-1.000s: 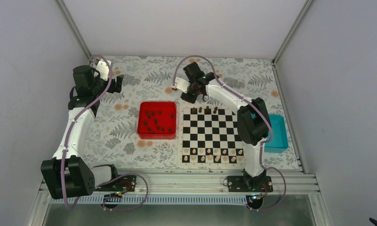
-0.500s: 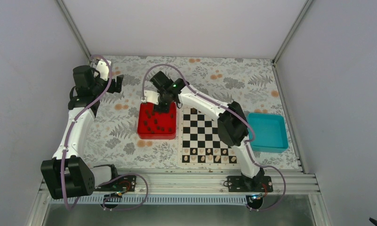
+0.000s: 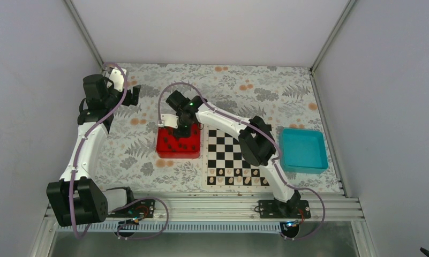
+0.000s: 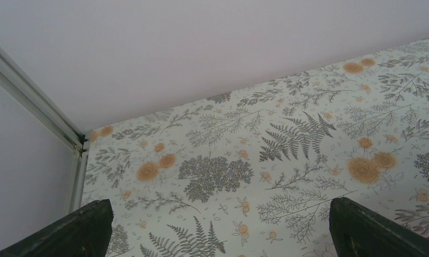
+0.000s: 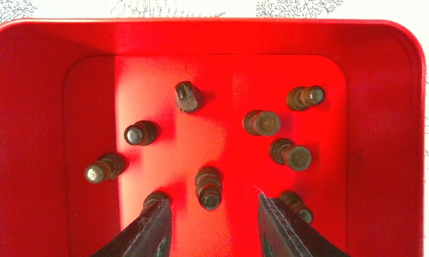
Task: Set up the chess pieces on the board
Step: Pick up the chess piece from the storage box.
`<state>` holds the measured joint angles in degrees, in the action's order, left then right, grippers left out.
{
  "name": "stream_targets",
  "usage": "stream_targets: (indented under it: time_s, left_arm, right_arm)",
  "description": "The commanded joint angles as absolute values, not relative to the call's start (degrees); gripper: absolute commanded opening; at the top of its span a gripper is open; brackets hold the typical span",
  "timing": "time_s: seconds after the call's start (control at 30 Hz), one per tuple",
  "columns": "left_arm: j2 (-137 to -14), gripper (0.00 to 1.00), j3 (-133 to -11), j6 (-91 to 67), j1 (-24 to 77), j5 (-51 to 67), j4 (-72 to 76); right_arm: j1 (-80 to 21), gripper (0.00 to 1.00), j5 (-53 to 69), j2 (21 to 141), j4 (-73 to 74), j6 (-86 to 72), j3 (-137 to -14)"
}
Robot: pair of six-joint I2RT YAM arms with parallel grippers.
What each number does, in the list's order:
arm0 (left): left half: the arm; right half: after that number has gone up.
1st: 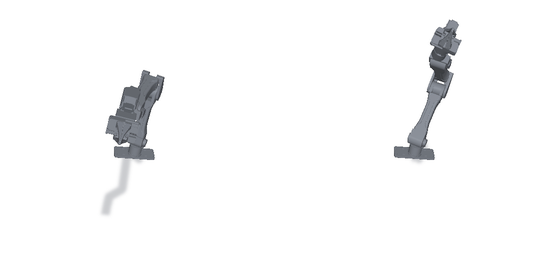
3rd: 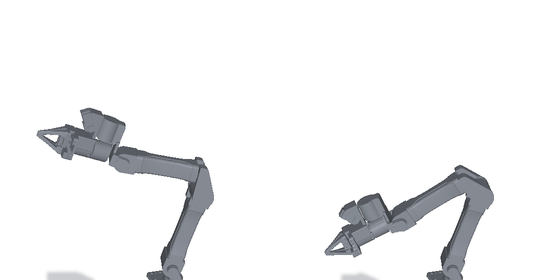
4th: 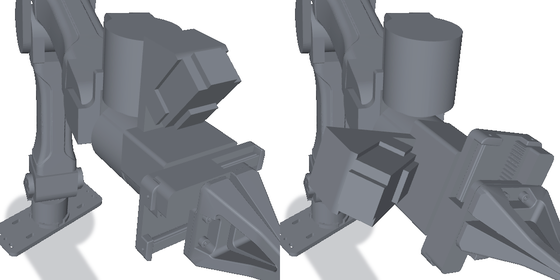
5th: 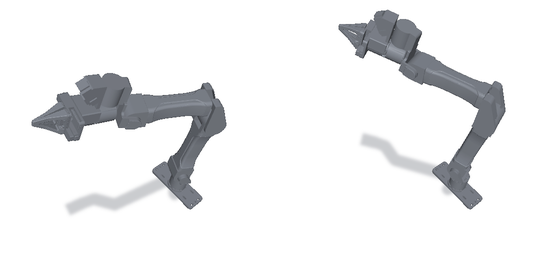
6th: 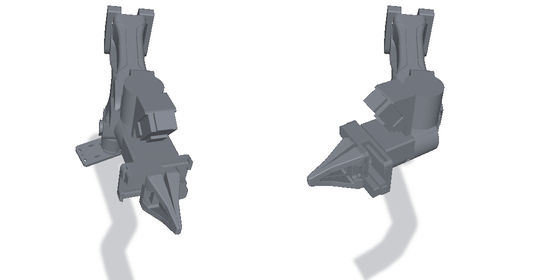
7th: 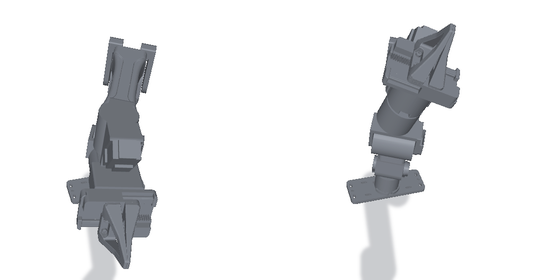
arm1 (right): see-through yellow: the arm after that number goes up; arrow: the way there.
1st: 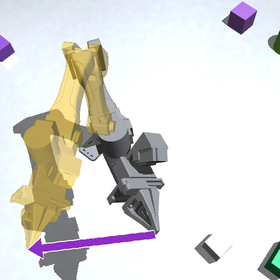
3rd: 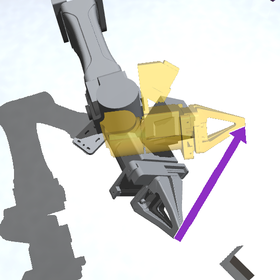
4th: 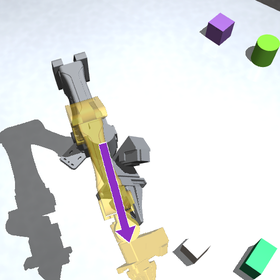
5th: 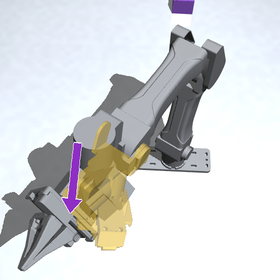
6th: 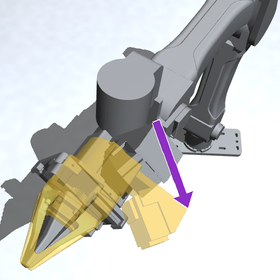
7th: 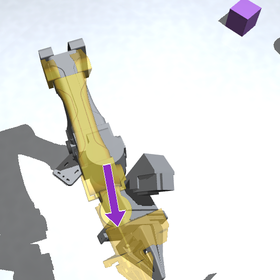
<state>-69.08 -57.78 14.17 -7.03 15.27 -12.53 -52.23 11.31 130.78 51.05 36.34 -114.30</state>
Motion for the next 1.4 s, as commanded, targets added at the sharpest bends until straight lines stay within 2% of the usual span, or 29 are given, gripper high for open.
stream_targets:
  time_s: [0.0, 0.3, 0.47, 0.7, 1.03, 1.17, 1.37]
  left_arm:
    - [-68.15, 1.0, -57.07, 14.37, -7.49, 16.08, -11.78]
    - [-68.02, 1.0, -57.06, 14.24, -7.73, 16.26, -11.84]
    - [-67.94, 1.0, -57.03, 14.28, -7.82, 16.26, -11.84]
    - [-67.87, 1.0, -57.04, 14.15, -7.91, 16.35, -11.82]
    - [-67.82, 1.0, -57.07, 14.15, -8.09, 16.45, -11.68]
    - [-67.74, 1.0, -57.15, 14.19, -8.07, 16.56, -11.88]
    - [-67.33, 1.0, -57.21, 14.15, -8.16, 16.84, -11.93]
  right_arm:
    - [-53.17, 0.43, 12.5, 133.68, 51.34, 35.53, -115.99]
    - [-53.32, 0.4, 11.4, 136.46, 50.79, 35.68, -116.47]
    - [-53.19, 0.19, 12.11, 136.42, 50.7, 35.41, -116.98]
    - [-52.87, 0.06, 12.01, 133.69, 50.75, 35.17, -116.81]
    - [-46.88, 0.05, 10.78, 120.05, 50.41, 35.04, -109.77]
    - [-40.29, 0.04, 12.05, 113.87, 51.01, 34.93, -104.44]
    - [-27.81, 0.04, 14.14, 101.03, 46.66, 35.25, -90.16]
